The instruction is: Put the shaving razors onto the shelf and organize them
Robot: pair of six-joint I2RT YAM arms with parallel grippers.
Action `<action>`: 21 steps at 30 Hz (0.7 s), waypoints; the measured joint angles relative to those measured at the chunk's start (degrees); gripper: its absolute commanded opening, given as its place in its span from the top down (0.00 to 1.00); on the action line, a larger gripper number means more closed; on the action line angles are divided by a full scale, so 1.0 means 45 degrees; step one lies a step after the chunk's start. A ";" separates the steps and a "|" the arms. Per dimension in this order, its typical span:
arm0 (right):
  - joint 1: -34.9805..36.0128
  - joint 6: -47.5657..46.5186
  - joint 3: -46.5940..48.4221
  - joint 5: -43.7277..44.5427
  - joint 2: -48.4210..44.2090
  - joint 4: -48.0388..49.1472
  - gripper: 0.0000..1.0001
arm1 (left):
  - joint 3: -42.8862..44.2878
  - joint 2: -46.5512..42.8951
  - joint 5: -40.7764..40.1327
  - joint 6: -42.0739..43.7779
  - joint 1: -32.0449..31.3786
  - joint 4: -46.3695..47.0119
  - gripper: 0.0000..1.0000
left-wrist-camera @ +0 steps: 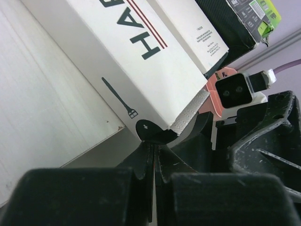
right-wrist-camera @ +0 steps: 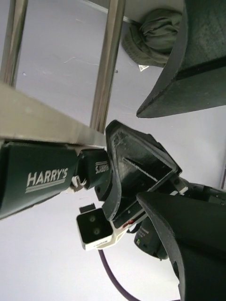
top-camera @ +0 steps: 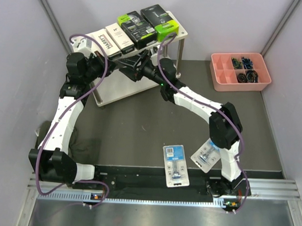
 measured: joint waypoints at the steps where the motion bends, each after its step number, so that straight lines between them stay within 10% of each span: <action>1: 0.0000 0.0005 -0.0170 -0.0024 -0.0083 0.0010 0.36 | 0.0000 -0.0005 0.0078 0.0000 0.0000 0.0019 0.95; 9: 0.0000 -0.0481 -0.1773 -0.0194 -0.1433 -0.0068 0.34 | -0.1146 -0.0947 0.0903 -0.0015 0.0000 0.0408 0.70; 21: 0.0000 -0.2497 -0.5197 -0.0282 -0.5187 -0.1452 0.33 | -0.3274 -0.3735 0.1753 -0.0306 0.0000 -0.0063 0.01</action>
